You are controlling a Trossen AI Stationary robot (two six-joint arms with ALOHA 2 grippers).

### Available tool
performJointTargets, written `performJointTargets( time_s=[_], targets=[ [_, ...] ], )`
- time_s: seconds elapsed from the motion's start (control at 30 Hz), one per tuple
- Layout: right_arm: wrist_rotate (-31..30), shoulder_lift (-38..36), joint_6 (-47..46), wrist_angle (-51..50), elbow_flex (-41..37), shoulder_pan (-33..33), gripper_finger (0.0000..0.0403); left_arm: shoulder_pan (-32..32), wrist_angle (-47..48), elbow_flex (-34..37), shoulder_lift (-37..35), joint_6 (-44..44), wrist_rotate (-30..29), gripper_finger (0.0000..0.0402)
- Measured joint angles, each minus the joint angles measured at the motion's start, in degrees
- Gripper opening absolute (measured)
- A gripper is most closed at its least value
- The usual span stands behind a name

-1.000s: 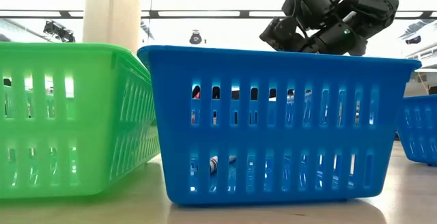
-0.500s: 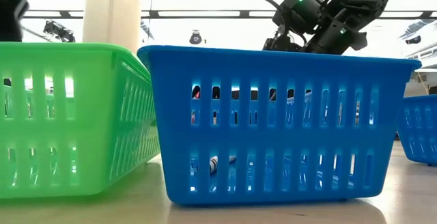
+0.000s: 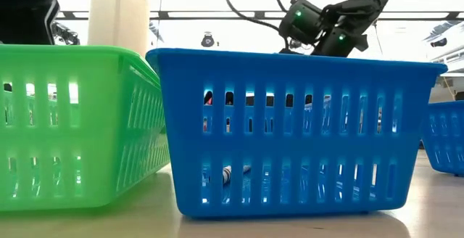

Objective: Sort crayons
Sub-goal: Put the black crayon into the left blue bin

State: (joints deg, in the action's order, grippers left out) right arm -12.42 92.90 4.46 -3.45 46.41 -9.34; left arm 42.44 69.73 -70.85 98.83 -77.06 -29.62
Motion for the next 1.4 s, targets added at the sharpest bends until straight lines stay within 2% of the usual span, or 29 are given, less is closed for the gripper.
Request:
performJointTargets(
  time_s=[0.27,0.43,0.67,0.8,0.93,1.03,1.2,1.4],
  targets=[
    [0.4,0.3,-5.8,-3.9,0.2,-4.7,0.0167,0.0,0.0,0.0,0.0,-0.1,-0.2,0.0146],
    [4.4,0.4,-0.1,-6.0,0.5,-5.4,0.0167,0.0,0.0,0.0,0.0,-0.1,-0.3,0.0146],
    [4.4,0.3,-3.1,-24.3,6.1,-4.5,0.0166,0.0,-0.1,0.0,0.0,0.8,-0.4,0.0146],
    [4.8,0.3,-9.7,-33.5,8.4,-2.5,0.0166,-0.3,0.9,0.0,0.0,7.3,-1.7,0.0146],
    [4.9,0.3,-18.4,-43.9,9.9,-1.5,0.0166,-0.6,1.5,0.0,0.0,16.9,-8.5,0.0146],
    [7.7,0.3,-22.6,-48.9,9.9,-1.2,0.0165,-0.5,1.8,0.0,0.0,24.9,-13.7,0.0146],
    [10.9,0.3,-29.2,-51.4,9.9,-0.5,0.0164,-0.5,2.2,0.0,0.0,34.6,-19.6,0.0146],
    [11.1,0.3,-36.6,-52.4,9.9,3.3,0.0164,-0.1,6.7,0.0,0.0,43.1,-25.0,0.0146]
  ],
)
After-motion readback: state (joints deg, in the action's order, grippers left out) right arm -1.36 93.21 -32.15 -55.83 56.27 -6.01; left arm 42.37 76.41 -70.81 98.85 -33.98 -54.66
